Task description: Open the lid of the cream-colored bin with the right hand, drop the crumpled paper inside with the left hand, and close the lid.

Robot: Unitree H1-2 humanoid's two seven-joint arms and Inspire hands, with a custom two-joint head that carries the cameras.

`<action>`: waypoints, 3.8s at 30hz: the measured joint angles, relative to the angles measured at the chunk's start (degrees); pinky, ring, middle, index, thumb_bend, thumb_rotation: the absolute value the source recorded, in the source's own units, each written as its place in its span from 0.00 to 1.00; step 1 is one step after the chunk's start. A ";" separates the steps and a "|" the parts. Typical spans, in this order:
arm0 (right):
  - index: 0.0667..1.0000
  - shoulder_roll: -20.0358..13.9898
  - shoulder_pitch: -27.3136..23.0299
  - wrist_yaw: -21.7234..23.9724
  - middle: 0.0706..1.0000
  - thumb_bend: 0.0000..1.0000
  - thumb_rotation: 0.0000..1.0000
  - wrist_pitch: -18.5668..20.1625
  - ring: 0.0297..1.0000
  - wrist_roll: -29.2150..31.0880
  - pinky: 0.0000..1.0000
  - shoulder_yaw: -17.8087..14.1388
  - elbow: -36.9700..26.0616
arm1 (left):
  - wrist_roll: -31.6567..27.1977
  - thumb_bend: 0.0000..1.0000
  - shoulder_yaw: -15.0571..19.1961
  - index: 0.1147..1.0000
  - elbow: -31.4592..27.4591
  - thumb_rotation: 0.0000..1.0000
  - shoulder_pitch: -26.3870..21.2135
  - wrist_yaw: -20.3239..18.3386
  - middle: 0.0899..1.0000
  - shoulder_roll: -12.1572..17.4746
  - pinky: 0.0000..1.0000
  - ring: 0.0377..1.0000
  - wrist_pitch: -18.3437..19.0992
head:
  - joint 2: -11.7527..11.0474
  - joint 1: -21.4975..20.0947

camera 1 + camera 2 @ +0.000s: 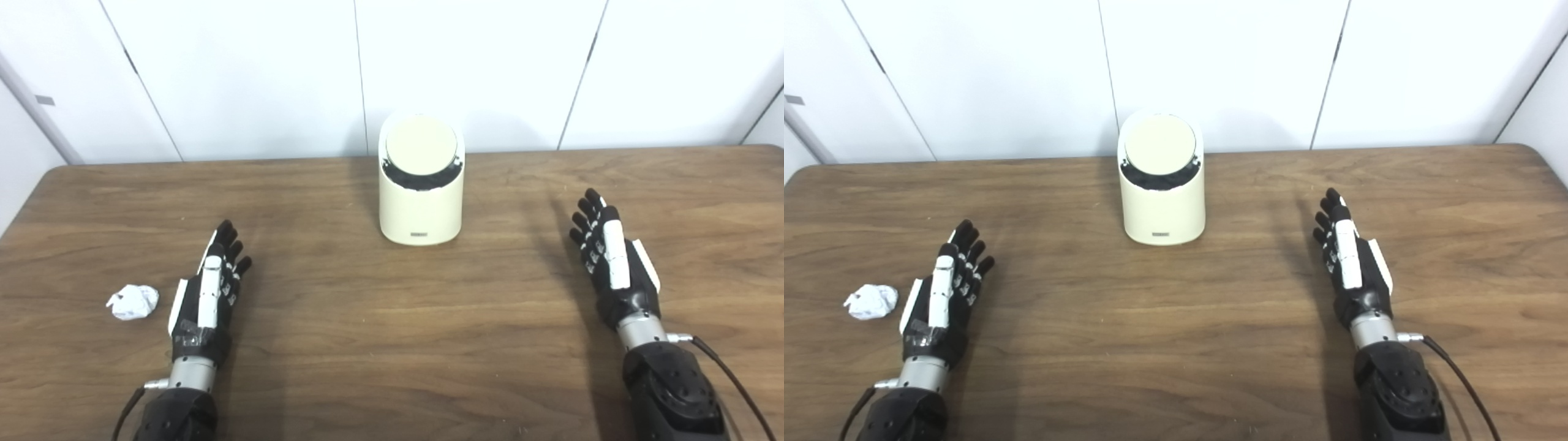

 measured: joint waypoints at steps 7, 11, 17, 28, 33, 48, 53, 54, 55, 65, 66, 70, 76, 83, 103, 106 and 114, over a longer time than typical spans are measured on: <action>0.97 0.00 0.00 0.06 0.99 0.53 1.00 -0.23 0.99 0.36 0.99 -0.05 0.17 | 0.00 0.47 0.00 1.00 0.02 0.92 0.00 -0.06 1.00 0.08 1.00 1.00 0.00 | -0.09 -0.09; 0.97 -0.01 0.00 0.03 0.98 0.54 1.00 -0.62 0.98 0.37 0.99 -0.07 0.40 | -0.01 0.48 0.00 1.00 0.03 0.91 0.00 -0.08 1.00 0.11 1.00 1.00 0.00 | -0.09 -0.09; 0.97 -0.01 0.06 0.02 0.98 0.53 1.00 -0.83 0.98 0.22 0.98 -0.05 0.47 | 0.00 0.48 -0.02 1.00 0.05 0.92 0.00 -0.08 1.00 0.11 1.00 1.00 -0.01 | -1.05 0.09; 0.97 -0.07 0.26 0.20 0.98 0.50 1.00 -2.87 0.98 0.23 0.98 -0.04 1.54 | 0.43 0.46 -0.06 1.00 0.89 0.92 0.00 -0.01 1.00 -0.20 1.00 1.00 -1.48 | -4.04 0.00; 0.95 -1.50 0.13 0.17 0.96 0.59 0.79 -3.55 0.95 -3.07 0.94 1.15 1.78 | 0.52 0.46 -0.11 1.00 1.36 0.91 -0.01 -0.03 1.00 -0.42 1.00 1.00 -2.47 | -4.75 -0.09; 0.91 -4.94 -9.65 -2.64 0.93 0.87 0.49 0.99 0.92 -13.45 0.95 3.66 0.36 | 0.75 0.45 -0.31 1.00 2.23 0.93 -0.23 -0.03 1.00 -0.48 1.00 1.00 -3.76 | -7.29 -0.61; 0.91 -6.03 -11.94 -2.68 0.93 0.88 0.47 1.05 0.93 -15.41 0.93 4.31 0.34 | 1.58 0.44 -0.44 1.00 2.37 0.95 -0.23 -0.01 1.00 -0.49 1.00 1.00 -4.07 | -7.73 -0.70; 0.90 -6.10 -12.21 -2.65 0.93 0.88 0.47 1.19 0.93 -15.64 0.93 4.54 0.30 | 1.75 0.44 -0.48 1.00 2.39 0.96 -0.23 -0.01 1.00 -0.49 1.00 1.00 -4.11 | -7.82 -0.70; 0.90 -6.14 -12.53 -2.57 0.92 0.88 0.48 1.50 0.93 -15.82 0.92 4.78 0.20 | 1.81 0.43 -0.50 1.00 2.41 0.96 -0.23 -0.02 1.00 -0.49 1.00 1.00 -4.15 | -7.91 -0.70; 0.91 -6.69 -16.09 -0.27 0.97 0.86 0.49 3.88 0.96 -17.35 0.94 6.61 -1.67 | 1.77 0.42 -0.58 1.00 2.66 0.95 -0.40 -0.07 1.00 -0.57 1.00 1.00 -4.38 | -8.79 -0.88; 0.92 -6.78 -16.25 -0.03 0.95 0.86 0.49 3.88 0.96 -17.50 0.93 6.74 -1.67 | 1.80 0.42 -0.59 1.00 2.67 0.96 -0.42 -0.07 1.00 -0.59 1.00 1.00 -4.38 | -8.79 -0.88; 0.90 -7.41 -17.23 1.26 0.89 0.86 0.47 4.10 0.91 -17.71 0.90 7.27 -1.69 | 1.90 0.41 -0.62 1.00 2.86 0.97 -0.43 -0.08 1.00 -0.59 1.00 1.00 -4.56 | -9.31 -1.23; 0.90 -7.89 -19.93 2.44 0.91 0.88 0.49 6.44 0.90 -19.82 0.88 9.19 -3.00 | 1.90 0.40 -0.67 1.00 2.97 0.98 -0.42 -0.26 1.00 -0.59 1.00 1.00 -4.87 | -10.80 -1.49; 0.90 -8.29 -21.12 3.81 0.92 0.87 0.49 7.80 0.91 -21.88 0.88 10.51 -3.64 | 2.15 0.39 -0.77 1.00 3.01 1.00 -0.41 -0.16 1.00 -0.67 1.00 1.00 -5.23 | -12.56 -1.58; 0.91 -9.39 -26.85 8.34 0.93 0.91 0.49 13.53 0.93 -27.19 0.85 15.88 -2.47 | 2.78 0.33 -0.86 1.00 3.55 1.00 -0.38 0.09 1.00 -0.95 1.00 1.00 -7.08 | -15.12 -1.84; 0.91 -10.24 -28.70 9.28 0.93 0.92 0.50 13.65 0.92 -28.86 0.85 17.50 -1.40 | 2.80 0.34 -0.86 1.00 3.57 1.00 -0.38 0.12 1.00 -1.02 1.00 1.00 -7.08 | -15.12 -1.93; 0.91 -11.81 -32.78 13.06 0.93 0.91 0.49 16.81 0.90 -34.65 0.82 21.89 -0.94 | 2.90 0.35 -0.87 1.00 3.61 1.00 -0.39 0.51 1.00 -1.05 1.00 1.00 -7.08 | -14.85 -2.02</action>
